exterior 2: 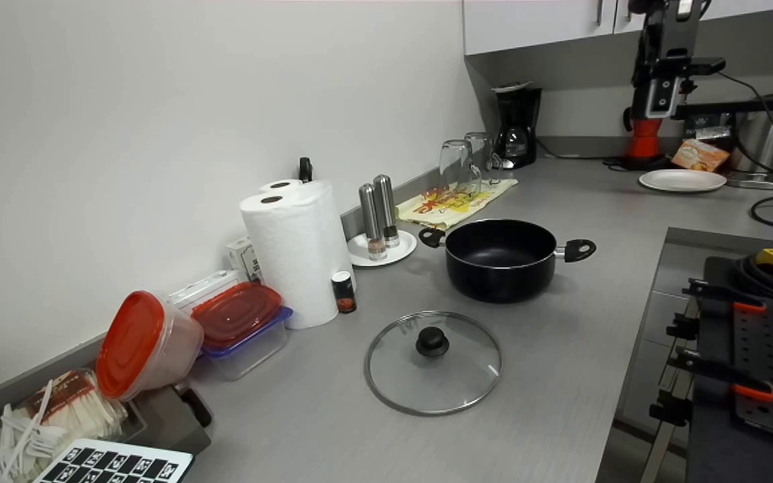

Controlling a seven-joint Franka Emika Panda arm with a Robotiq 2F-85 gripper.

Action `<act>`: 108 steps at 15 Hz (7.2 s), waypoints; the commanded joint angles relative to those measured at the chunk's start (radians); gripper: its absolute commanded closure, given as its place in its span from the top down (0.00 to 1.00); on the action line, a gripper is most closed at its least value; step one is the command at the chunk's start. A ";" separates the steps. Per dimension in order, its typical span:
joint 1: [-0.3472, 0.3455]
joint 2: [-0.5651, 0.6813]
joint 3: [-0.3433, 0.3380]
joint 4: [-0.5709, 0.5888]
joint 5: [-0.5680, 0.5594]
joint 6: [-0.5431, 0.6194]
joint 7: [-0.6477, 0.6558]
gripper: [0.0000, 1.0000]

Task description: Put the lid on the pot.

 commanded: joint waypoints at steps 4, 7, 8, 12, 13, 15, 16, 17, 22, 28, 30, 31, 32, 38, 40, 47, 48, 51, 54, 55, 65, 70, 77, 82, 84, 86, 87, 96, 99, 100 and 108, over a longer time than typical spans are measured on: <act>0.029 0.420 0.102 0.285 -0.003 0.016 0.018 1.00; 0.018 0.597 0.128 0.379 -0.019 0.007 0.029 1.00; 0.014 0.657 0.133 0.411 -0.024 0.003 0.033 1.00; 0.003 0.908 0.145 0.533 -0.088 -0.017 0.094 1.00; 0.002 0.970 0.142 0.566 -0.101 -0.004 0.111 1.00; -0.002 1.050 0.134 0.620 -0.081 0.035 0.115 1.00; -0.006 1.077 0.134 0.648 -0.061 0.062 0.109 1.00; -0.008 1.099 0.136 0.670 -0.053 0.089 0.107 1.00; 0.007 1.159 0.136 0.734 -0.075 0.302 0.155 1.00; 0.057 1.290 0.121 0.804 -0.160 0.385 0.239 1.00; 0.086 1.352 0.102 0.828 -0.226 0.378 0.287 1.00; 0.099 1.384 0.093 0.841 -0.253 0.369 0.308 1.00; 0.109 1.411 0.086 0.854 -0.271 0.361 0.321 1.00; 0.128 1.507 0.068 0.934 -0.290 0.325 0.338 1.00; 0.127 1.520 0.065 0.955 -0.288 0.319 0.336 1.00; 0.102 1.556 0.048 1.018 -0.271 0.267 0.331 1.00; 0.098 1.561 0.049 1.026 -0.268 0.255 0.330 1.00; 0.083 1.577 0.063 1.054 -0.244 0.188 0.315 1.00; 0.087 1.594 0.065 1.082 -0.246 0.134 0.317 1.00; 0.088 1.599 0.068 1.091 -0.245 0.120 0.316 1.00; 0.104 1.666 0.081 1.185 -0.248 0.037 0.323 1.00; 0.097 1.694 0.079 1.213 -0.243 0.017 0.323 1.00; 0.099 1.734 0.078 1.251 -0.243 -0.025 0.327 1.00; 0.101 1.755 0.078 1.283 -0.247 -0.067 0.319 0.50; 0.102 1.757 0.078 1.292 -0.247 -0.079 0.321 0.34; 0.102 1.761 0.077 1.301 -0.247 -0.089 0.321 0.26; 0.101 1.761 0.078 1.303 -0.245 -0.094 0.320 0.26; 0.097 1.534 0.126 1.158 -0.212 -0.120 0.313 0.26; 0.094 1.458 0.132 1.138 -0.195 -0.159 0.319 0.26; 0.089 1.434 0.133 1.134 -0.188 -0.182 0.314 0.26; -0.008 1.263 0.105 1.049 -0.096 -0.268 0.298 0.26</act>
